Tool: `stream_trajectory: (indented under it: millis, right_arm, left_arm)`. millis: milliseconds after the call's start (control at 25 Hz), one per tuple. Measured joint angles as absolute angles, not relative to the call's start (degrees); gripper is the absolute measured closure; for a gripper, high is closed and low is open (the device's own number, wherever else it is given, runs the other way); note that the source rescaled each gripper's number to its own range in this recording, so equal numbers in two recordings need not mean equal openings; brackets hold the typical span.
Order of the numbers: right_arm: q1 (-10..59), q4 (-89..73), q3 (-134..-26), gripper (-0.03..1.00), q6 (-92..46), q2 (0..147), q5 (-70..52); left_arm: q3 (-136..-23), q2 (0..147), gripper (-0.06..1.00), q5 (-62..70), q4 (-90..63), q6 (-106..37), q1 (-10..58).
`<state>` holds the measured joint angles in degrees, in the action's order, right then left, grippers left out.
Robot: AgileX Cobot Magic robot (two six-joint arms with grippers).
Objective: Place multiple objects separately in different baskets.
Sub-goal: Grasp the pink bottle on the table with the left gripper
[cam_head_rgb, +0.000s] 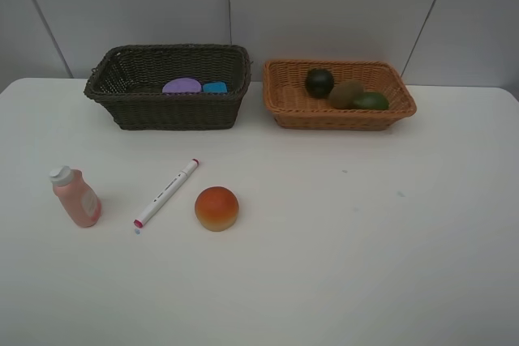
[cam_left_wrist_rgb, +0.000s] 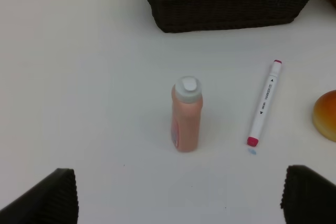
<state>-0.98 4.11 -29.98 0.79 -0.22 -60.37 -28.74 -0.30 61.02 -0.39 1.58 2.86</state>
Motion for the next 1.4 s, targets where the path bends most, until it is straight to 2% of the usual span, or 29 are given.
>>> stream_trajectory:
  millis: [1400]
  right_arm:
    - [-0.98, 3.99, -29.8, -0.03, 0.63, -0.22, -60.48]
  left_arm:
    - [-28.74, -0.3, -0.06, 61.02, -0.39, 1.58, 2.86]
